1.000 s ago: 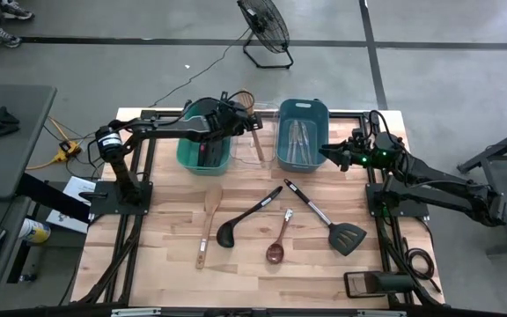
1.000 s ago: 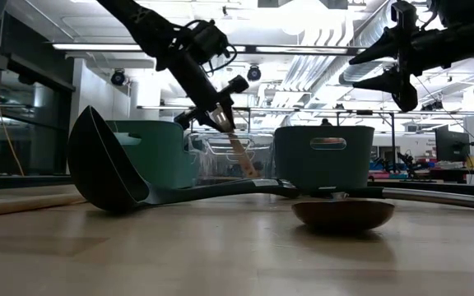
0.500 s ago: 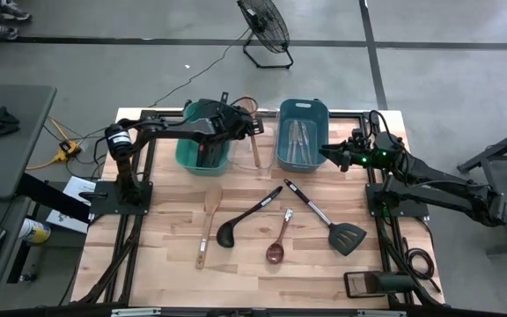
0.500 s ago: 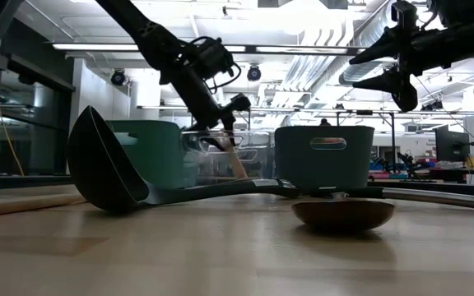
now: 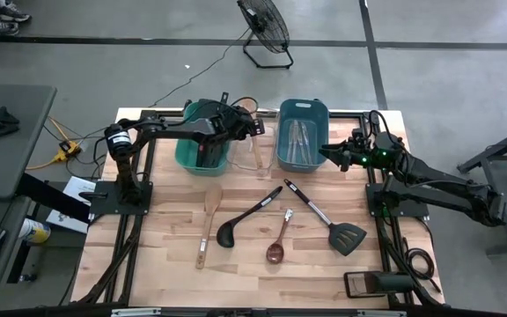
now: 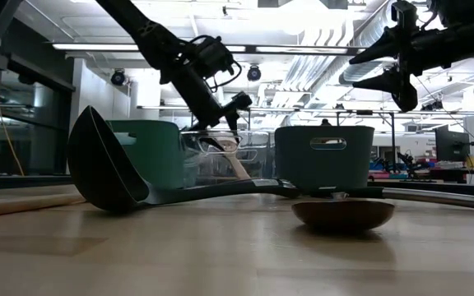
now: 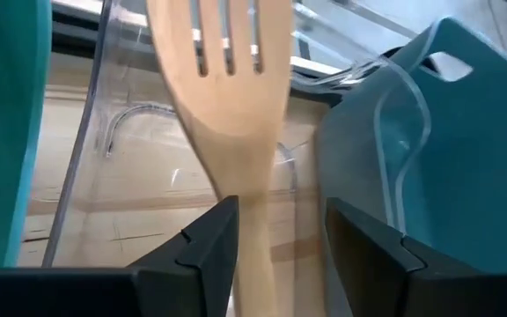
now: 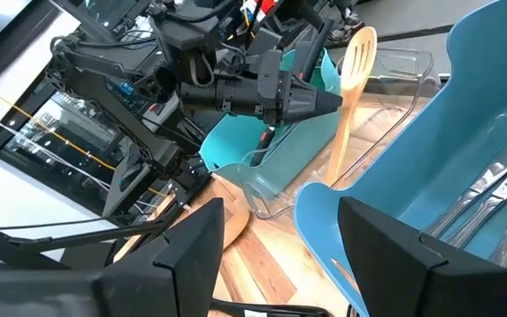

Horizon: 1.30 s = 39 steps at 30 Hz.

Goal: Pick & Place Kitchen Items
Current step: Put the light brown serving spoon into the transparent bin

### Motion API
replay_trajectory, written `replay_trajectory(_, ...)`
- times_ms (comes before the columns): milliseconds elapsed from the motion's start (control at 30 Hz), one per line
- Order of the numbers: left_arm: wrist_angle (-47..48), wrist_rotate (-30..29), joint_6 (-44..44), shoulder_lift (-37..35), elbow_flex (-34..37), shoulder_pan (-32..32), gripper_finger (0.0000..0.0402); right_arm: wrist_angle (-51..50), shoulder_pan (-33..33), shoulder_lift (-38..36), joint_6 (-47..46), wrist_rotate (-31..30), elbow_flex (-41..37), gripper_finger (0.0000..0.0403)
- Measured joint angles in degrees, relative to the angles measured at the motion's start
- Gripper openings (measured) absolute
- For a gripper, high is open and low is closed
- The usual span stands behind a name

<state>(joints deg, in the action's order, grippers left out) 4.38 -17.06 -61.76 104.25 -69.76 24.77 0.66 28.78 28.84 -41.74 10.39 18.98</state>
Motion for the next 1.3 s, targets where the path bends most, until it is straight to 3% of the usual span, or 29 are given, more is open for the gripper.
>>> replay_trajectory(600, 12.29, 0.65, 4.93, -13.9, -0.04, -2.08, 0.017, 0.0, 0.0, -0.02, 0.0, 0.67, 0.0, 0.0215)
replay_trajectory(967, 25.22, -0.82, 2.67, -18.64, 0.02, -9.98, 0.017, -0.02, 0.0, -0.02, 0.0, 0.68, 0.0, 0.0215)
replay_trajectory(1300, 33.88, -1.63, -4.7, -19.71, 0.05, -17.78, 0.017, -0.04, 0.02, -0.02, 0.0, 2.01, 0.0, 0.0215)
